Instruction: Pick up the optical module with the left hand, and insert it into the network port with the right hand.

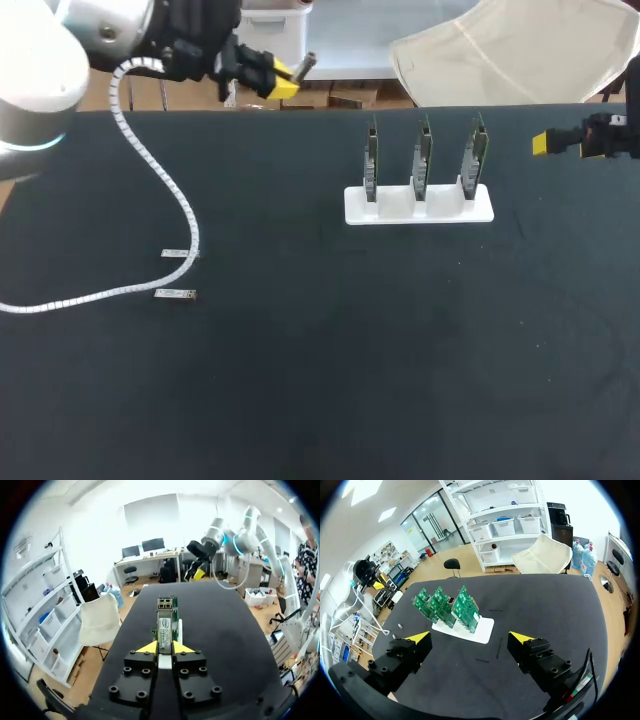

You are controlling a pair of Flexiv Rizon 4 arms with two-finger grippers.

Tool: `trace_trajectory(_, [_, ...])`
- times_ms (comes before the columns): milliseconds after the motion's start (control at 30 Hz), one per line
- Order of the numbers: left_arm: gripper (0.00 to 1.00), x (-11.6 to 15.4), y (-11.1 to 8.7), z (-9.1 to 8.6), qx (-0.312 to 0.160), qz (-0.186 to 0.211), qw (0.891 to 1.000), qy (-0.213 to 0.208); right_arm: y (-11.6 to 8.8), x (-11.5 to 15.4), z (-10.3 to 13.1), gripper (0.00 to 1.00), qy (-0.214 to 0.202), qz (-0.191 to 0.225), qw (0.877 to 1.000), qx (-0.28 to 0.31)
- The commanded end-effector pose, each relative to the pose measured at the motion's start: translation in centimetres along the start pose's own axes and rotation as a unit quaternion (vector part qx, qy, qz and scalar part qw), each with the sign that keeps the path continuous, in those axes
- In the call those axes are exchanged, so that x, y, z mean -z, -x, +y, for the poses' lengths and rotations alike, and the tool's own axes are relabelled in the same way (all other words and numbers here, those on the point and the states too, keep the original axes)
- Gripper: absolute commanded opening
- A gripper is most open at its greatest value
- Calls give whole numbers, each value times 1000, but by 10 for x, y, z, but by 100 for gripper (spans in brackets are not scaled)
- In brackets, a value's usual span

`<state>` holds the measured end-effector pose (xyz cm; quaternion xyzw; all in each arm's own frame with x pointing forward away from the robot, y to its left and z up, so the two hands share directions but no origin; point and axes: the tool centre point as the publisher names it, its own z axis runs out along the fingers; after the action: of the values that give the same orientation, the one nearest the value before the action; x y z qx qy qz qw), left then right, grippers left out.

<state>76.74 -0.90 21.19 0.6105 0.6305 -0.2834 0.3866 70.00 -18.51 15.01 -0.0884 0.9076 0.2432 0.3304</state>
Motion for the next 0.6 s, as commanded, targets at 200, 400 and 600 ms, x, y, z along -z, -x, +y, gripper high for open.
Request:
trace_trajectory(200, [0,-30,4,13,30,-127,991,-39,0,0,0,100,0,0,1000,0])
trace_trajectory(400, [0,-34,9,10,8,-98,995,-35,0,0,0,100,0,0,1000,0])
trace_trajectory(600, [0,-34,9,10,8,-98,995,-35,0,0,0,100,0,0,1000,0])
